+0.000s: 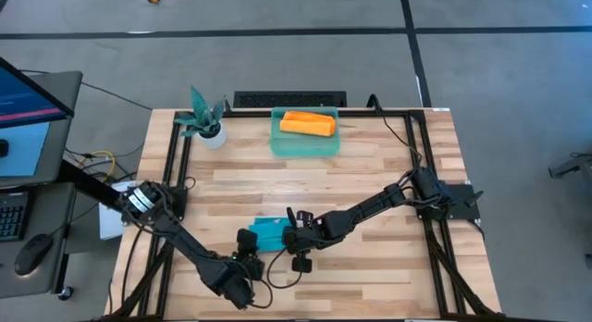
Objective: Roll microfiber towels into tight, uniform cylinder then place into a basket
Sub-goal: Roll the blue microfiber cloth
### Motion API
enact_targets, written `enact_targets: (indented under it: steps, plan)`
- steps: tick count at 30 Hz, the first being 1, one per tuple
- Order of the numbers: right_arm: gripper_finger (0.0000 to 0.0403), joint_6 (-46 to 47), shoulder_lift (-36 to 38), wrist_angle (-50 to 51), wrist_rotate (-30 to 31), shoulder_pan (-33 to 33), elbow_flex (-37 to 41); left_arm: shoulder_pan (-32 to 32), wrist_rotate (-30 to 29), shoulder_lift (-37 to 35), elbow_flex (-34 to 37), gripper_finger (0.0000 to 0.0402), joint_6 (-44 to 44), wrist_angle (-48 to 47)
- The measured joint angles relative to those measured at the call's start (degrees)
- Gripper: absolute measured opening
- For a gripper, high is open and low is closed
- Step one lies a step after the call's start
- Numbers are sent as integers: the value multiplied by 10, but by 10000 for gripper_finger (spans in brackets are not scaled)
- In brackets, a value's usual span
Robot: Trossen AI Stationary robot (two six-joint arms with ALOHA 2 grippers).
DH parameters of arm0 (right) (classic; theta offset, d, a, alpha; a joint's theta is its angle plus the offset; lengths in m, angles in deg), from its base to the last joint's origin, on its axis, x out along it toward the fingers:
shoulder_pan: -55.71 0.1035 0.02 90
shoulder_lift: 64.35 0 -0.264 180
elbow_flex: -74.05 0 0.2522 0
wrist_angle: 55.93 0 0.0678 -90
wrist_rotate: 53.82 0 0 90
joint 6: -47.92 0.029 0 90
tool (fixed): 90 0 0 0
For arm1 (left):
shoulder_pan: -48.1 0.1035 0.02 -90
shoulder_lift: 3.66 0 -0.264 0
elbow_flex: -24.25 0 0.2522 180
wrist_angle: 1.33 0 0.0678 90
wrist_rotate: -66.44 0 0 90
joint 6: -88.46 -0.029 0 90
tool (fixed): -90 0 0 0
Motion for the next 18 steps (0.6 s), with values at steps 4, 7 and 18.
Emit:
enact_targets:
  steps: [4, 7, 18]
  plan:
    - [26, 0, 0, 0, 0, 0, 0, 2, -6, 2, 0, 135, 7, -4]
    - [25, 0, 0, 0, -5, 0, 0, 0, -31, 3, 1, 135, 11, -10]
    - [25, 0, 0, 0, -12, -1, 0, 9, -24, 3, 3, 135, 21, -26]
